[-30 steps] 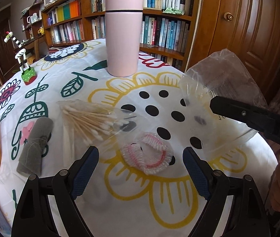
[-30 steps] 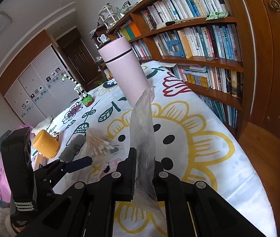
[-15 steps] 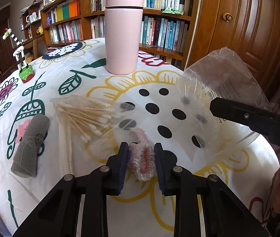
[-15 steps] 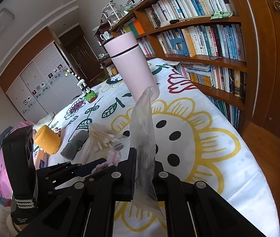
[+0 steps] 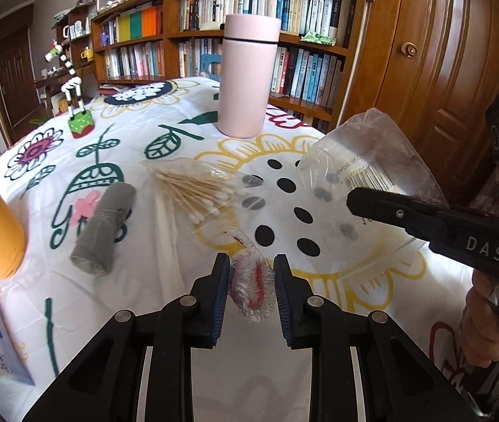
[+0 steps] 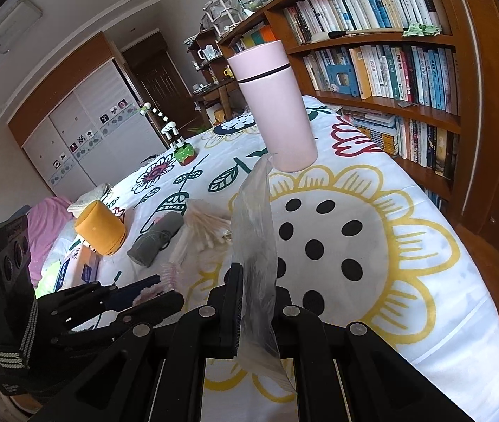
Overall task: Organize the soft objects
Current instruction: 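Carry the scrunchie and the plastic bag over the green bowl with both grippers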
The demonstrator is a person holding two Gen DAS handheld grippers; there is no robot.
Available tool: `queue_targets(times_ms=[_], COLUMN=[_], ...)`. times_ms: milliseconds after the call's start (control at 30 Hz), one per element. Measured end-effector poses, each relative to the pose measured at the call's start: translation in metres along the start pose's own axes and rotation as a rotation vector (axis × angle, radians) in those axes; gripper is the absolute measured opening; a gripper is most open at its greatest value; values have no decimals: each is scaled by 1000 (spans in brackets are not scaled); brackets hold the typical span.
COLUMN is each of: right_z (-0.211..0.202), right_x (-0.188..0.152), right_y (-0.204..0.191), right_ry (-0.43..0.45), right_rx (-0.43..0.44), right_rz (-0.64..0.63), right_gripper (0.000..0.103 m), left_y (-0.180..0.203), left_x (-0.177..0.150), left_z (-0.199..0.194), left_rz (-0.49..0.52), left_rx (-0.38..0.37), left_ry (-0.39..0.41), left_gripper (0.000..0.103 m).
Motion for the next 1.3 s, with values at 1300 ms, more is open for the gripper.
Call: queue_targets(times_ms=[1300], right_z=[-7], right_x=[-35], right_y=[-135], right_ry=[-19], right_rx=[110], right_rz=[-293], right_gripper=[8], left_y=[-62], left_x=[-42], left_z=[-135], left_rz=[-128], left_rx=[190], left_ry=[216], left_gripper=[27])
Point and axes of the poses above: each gripper's, at about its wrist camera, not at the fingertips, and z roughly the way its jaws point, y to its right, x to its top, the point moved 5 cm from there along z, roughly the way its jaws point, and after that the axes turned 13 degrees about -x, right-handed, at the moved point
